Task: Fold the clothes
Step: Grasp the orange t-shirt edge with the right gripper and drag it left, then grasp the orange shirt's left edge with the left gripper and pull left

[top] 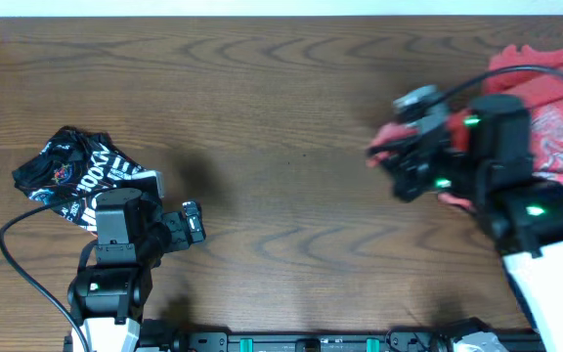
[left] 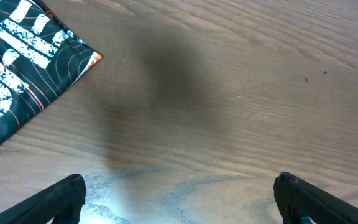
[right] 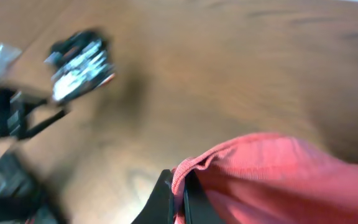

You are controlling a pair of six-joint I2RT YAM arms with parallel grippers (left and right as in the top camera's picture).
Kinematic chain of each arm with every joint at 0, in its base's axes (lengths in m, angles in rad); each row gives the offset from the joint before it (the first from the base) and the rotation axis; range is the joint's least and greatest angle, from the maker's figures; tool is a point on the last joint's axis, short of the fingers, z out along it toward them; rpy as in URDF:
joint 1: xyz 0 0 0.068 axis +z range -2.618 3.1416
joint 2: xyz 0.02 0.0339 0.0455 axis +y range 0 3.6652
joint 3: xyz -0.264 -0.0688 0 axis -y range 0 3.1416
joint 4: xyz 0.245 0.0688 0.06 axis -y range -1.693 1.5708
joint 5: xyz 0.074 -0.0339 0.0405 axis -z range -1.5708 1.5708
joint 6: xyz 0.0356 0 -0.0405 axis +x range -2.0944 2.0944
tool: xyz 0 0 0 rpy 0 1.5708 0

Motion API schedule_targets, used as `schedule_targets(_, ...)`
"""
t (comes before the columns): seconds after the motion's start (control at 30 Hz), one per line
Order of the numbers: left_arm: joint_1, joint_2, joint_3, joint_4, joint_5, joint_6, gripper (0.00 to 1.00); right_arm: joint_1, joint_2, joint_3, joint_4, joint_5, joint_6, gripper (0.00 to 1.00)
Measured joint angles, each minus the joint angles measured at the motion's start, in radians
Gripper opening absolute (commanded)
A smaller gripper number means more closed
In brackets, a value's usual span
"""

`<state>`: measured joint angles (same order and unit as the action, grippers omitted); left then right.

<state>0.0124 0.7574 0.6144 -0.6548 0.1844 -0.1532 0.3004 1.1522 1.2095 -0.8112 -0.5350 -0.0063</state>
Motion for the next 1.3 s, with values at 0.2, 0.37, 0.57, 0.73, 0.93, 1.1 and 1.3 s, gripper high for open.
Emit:
schedule_targets(0.2, 0.000, 0.000, 0.000, 0.000, 0.000, 0.000, 0.98, 0.226, 0.147, -0.044, 0.211, -0.023, -0.008, 0.02)
schedule_targets(0.37, 0.000, 0.000, 0.000, 0.000, 0.000, 0.000, 0.98, 0.369, 0.307, -0.045, 0.486, -0.041, -0.013, 0.05)
schedule_targets(0.57, 0.000, 0.000, 0.001, 0.000, 0.000, 0.000, 0.98, 0.456, 0.443, -0.045, 0.553, 0.057, 0.019, 0.62)
schedule_targets(0.73, 0.000, 0.000, 0.001, 0.000, 0.002, -0.001, 0.98, 0.421, 0.433, -0.048, 0.440, 0.302, 0.101, 0.99)
schedule_targets(0.93, 0.000, 0.010, 0.001, 0.012, 0.039, -0.103, 0.98, 0.223, 0.269, -0.048, 0.252, 0.571, 0.189, 0.99)
schedule_targets(1.1, -0.003, 0.086, -0.001, 0.056, 0.141, -0.204, 0.98, 0.039, 0.118, -0.047, 0.085, 0.653, 0.212, 0.99)
schedule_targets(1.3, -0.082, 0.261, -0.004, 0.081, 0.219, -0.342, 0.98, -0.140, 0.089, -0.048, -0.058, 0.676, 0.220, 0.99)
